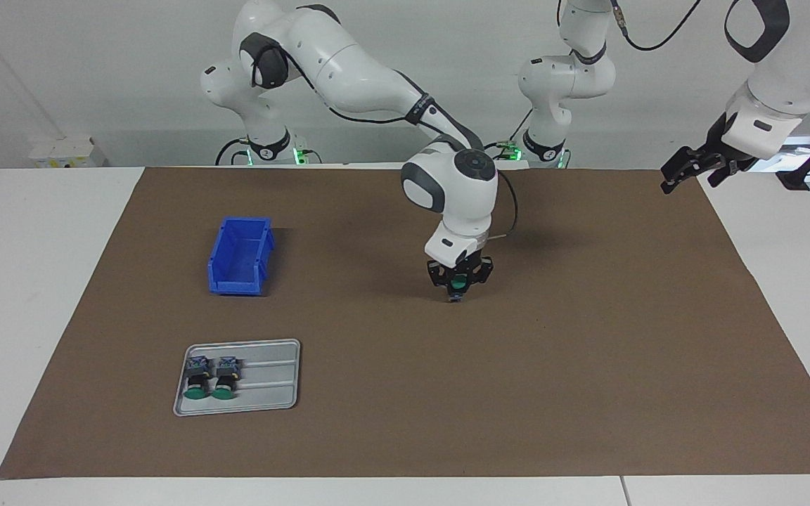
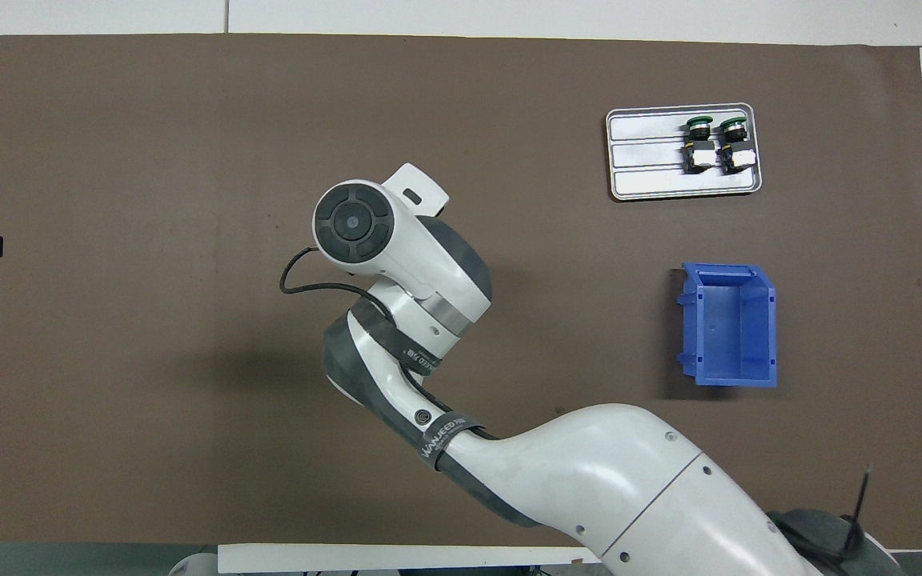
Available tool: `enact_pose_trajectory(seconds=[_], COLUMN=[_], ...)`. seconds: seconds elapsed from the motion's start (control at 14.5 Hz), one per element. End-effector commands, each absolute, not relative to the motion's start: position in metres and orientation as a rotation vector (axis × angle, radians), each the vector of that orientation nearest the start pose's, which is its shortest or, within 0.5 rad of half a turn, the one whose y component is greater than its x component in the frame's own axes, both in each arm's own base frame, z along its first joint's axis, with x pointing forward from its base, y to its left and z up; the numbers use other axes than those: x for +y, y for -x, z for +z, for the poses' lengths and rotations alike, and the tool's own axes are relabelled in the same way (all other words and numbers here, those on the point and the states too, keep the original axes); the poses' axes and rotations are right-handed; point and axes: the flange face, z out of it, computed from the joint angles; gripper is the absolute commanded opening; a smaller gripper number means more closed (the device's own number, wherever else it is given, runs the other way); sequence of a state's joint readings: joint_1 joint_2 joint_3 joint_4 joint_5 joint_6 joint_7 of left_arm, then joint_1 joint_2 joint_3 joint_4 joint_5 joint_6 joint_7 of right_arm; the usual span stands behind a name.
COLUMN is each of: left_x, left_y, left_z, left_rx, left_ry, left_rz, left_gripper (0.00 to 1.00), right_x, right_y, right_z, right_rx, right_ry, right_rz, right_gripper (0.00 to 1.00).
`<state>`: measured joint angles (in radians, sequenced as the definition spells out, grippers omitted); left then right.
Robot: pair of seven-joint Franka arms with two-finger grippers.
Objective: Place and press button with both arms
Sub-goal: 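Grasp the green item at the center with the right gripper, then carry the item over the blue bin and lower it in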
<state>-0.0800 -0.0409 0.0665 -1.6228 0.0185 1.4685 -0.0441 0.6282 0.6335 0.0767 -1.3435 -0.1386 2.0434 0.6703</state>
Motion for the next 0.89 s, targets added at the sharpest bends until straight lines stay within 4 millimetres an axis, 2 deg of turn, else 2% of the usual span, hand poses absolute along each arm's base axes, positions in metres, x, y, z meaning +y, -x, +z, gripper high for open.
enact_pose_trajectory(seconds=[0.0,0.07,0.27,0.55,0.62,0.76,0.82], left_x=[-0.006,-0.009,-0.014,-0.030,-0.035,-0.039,-0.042], left_y=[-0.525,-0.524,-0.524,-0.521,-0.520,-0.519,-0.519], left_z=[0.613,0.614,0.613,0.608,0.609,0.610,0.609], left_rx=[-0.017,-0.022,-0.012,0.031,0.045,0.060,0.072], left_ry=[3.103,3.101,3.105,3.100,3.100,3.099,3.098], left_rz=[0.218,0.220,0.223,0.241,0.236,0.236,0.238], left_gripper=[1.00,1.00,1.00,1.00,1.00,1.00,1.00], right_x=[0.378,0.350,0.250,0.130,0.102,0.049,0.033], right_y=[-0.568,-0.561,-0.530,-0.494,-0.488,-0.489,-0.491], right_z=[0.401,0.410,0.421,0.443,0.442,0.436,0.432], right_rx=[-0.230,-0.269,-0.349,-0.414,-0.405,-0.422,-0.387], right_ry=[3.183,3.185,3.186,3.116,3.104,3.093,3.095], right_rz=[-0.130,-0.136,-0.183,-0.144,-0.135,-0.118,-0.108], right_gripper=[0.00,0.00,0.00,0.00,0.00,0.00,0.00])
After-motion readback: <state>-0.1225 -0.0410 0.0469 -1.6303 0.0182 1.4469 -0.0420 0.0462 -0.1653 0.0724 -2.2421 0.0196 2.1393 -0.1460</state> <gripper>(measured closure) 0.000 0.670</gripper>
